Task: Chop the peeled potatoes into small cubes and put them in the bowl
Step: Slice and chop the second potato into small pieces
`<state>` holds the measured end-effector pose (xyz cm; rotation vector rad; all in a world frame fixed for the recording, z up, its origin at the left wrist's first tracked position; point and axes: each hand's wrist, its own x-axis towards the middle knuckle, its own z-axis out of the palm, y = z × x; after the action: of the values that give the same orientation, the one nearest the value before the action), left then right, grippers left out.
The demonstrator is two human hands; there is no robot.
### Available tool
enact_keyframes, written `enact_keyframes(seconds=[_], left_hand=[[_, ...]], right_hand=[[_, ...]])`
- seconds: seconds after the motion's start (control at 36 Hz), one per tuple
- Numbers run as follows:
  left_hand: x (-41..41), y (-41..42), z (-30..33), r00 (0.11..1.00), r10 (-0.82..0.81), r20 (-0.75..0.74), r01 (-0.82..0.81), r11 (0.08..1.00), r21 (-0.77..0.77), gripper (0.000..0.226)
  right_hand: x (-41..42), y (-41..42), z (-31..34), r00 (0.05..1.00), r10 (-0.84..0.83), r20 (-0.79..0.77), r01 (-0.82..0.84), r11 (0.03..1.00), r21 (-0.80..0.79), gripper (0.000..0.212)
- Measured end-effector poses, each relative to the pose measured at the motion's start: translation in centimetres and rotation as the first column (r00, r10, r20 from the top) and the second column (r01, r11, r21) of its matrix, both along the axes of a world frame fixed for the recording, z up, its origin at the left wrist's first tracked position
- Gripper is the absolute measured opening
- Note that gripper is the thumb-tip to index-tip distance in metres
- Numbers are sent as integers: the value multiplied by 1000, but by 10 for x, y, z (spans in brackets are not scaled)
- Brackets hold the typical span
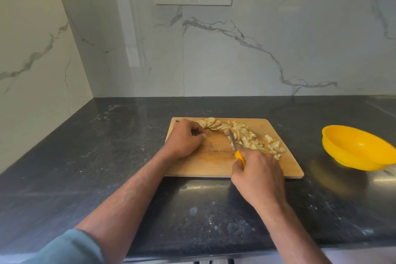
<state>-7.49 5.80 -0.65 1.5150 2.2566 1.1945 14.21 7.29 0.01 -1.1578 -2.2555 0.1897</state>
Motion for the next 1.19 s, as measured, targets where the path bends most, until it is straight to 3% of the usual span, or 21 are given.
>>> enact_keyframes(seconds=[0.17,0.25,0.44,0.58,0.81,0.97,1.08,1.19], left_hand=[[0,0,0,1000,-14,-21,14,1000,-2,10],[0,1,-1,999,-25,-37,24,1000,-7,10],[4,1,0,994,-69,-88,78,991,107,17],[8,-1,3,983,-125,-136,142,982,127,35],[8,-2,3,995,-62,-75,72,988,139,41],[6,-2,3,996,-35,-86,47,990,131,26],[3,-2,2,996,26,-81,-15,992,128,24],[-6,-4,0,991,118,-65,-108,986,130,23]], right_hand=[[4,5,3,992,-43,-121,43,999,-2,30],[3,5,-1,986,14,-167,-9,1000,30,32],[-3,3,-5,985,136,-106,-129,990,63,21],[-4,5,-8,975,209,-78,-206,978,45,41],[-5,7,-10,976,194,-95,-183,977,112,25],[-6,5,-13,977,196,-84,-181,971,158,28],[-5,10,-10,979,159,-129,-131,970,203,25],[-2,30,0,969,218,-121,-183,952,247,24]])
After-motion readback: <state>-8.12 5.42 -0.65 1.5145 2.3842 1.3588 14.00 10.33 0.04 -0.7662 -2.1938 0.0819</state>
